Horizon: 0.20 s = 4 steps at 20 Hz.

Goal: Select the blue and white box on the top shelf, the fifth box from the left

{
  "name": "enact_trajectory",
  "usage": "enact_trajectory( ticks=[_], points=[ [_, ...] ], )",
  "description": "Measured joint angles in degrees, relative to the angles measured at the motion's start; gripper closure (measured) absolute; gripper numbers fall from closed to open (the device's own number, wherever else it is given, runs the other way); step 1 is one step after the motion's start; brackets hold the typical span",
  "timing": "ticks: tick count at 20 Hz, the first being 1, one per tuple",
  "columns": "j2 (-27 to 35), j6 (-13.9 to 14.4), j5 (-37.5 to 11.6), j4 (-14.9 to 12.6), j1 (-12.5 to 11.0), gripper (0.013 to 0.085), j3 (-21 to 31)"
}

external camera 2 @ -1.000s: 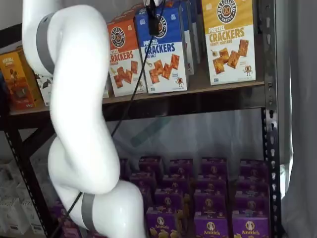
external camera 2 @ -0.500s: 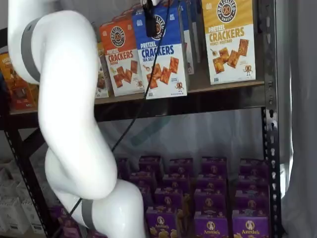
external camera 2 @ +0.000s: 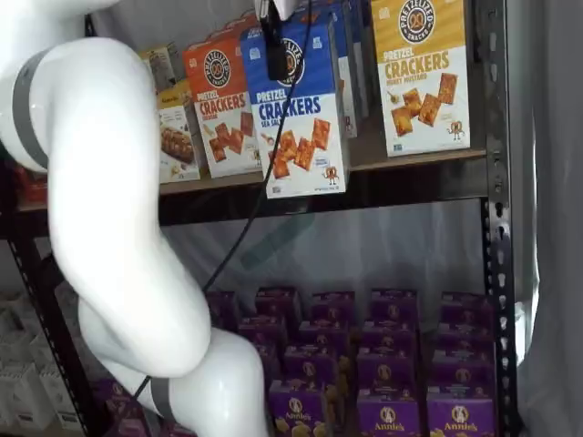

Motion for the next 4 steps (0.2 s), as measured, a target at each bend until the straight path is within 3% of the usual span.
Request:
enact_trajectory(
  ticks=[4],
  points=[
    [-1.1,-0.5,0.1,0.1,-0.5,0.0410,1.5]
  ],
)
